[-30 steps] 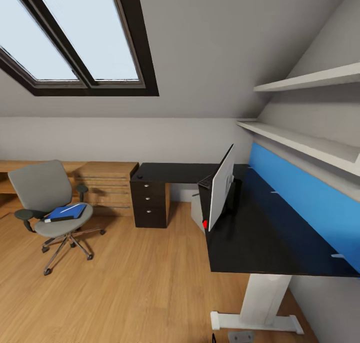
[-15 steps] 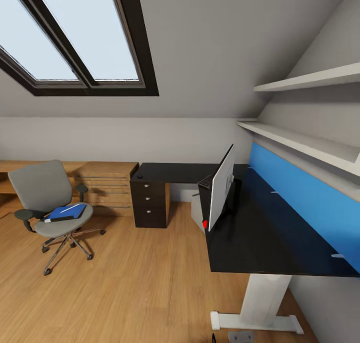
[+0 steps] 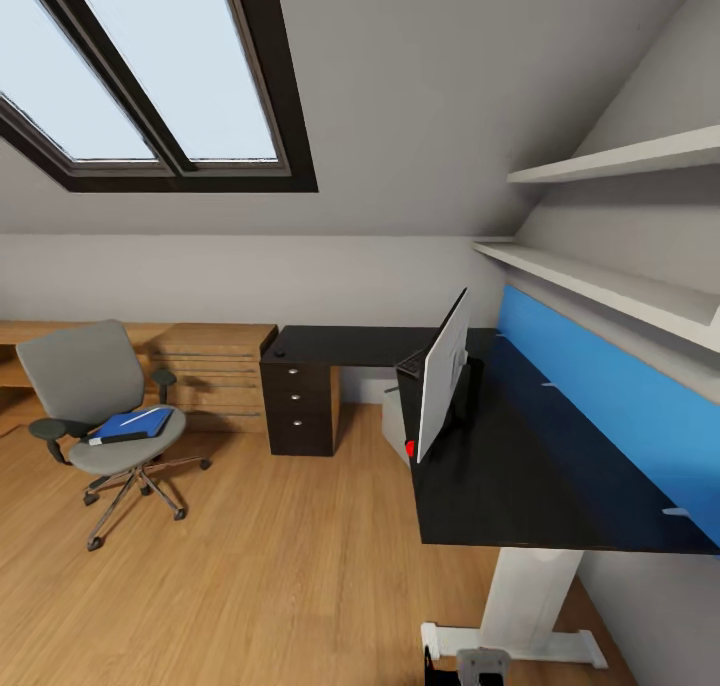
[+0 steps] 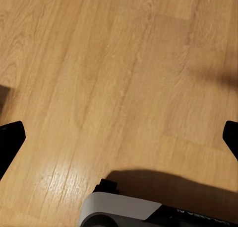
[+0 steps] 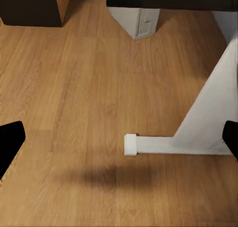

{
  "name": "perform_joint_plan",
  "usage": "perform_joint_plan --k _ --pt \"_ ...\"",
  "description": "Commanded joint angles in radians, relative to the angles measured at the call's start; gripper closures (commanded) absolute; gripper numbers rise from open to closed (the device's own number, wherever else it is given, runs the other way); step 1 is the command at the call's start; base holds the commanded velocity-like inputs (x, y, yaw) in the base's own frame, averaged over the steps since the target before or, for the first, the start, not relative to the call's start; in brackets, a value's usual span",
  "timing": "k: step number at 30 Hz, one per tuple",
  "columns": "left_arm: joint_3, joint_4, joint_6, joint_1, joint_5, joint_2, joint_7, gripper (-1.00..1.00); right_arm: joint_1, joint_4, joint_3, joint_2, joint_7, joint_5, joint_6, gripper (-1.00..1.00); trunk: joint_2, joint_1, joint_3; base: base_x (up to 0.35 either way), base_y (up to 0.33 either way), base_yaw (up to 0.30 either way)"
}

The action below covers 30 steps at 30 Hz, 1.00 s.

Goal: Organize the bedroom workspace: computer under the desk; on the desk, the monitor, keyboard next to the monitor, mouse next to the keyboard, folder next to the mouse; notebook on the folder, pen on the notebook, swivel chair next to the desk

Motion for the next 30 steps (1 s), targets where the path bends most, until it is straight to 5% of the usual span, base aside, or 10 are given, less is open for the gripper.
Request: perform_joint_plan --k 1,9,16,24,28,30 --pt "0.005 0.001 -0.005 0.000 0.007 -0.001 -0.003 -1.00 0.000 -0.012 0.006 0.000 -0.006 -0.009 -0.018 -1.00 -0.001 0.000 0.000 0.000 0.000 0.000" --pt "0.005 0.001 -0.005 0.000 0.007 -0.001 -0.003 -1.00 0.000 -0.224 -0.031 -0.003 -0.037 -0.040 -0.167 -1.00 -0.001 0.000 0.000 0.000 0.000 0.000" --pt "0.005 0.001 -0.005 0.000 0.007 -0.001 -0.003 -1.00 0.000 -0.429 -0.047 -0.005 -0.117 -0.052 -0.104 -1.00 -0.001 0.000 0.000 0.000 0.000 0.000" --pt "0.005 0.001 -0.005 0.000 0.007 -0.001 -0.003 -1.00 -0.001 -0.712 -0.057 -0.046 -0.159 -0.055 0.204 -1.00 -0.001 0.000 0.000 0.000 0.000 0.000" --pt "0.005 0.001 -0.005 0.000 0.007 -0.001 -0.003 -1.00 -0.008 -0.811 -0.102 -0.068 -0.160 -0.055 0.442 -1.00 -0.001 0.000 0.000 0.000 0.000 0.000" --pt "0.005 0.001 -0.005 0.000 0.007 -0.001 -0.003 -1.00 -0.037 -0.823 -0.179 -0.083 -0.147 -0.055 0.579 -1.00 -0.001 0.000 0.000 0.000 0.000 0.000"
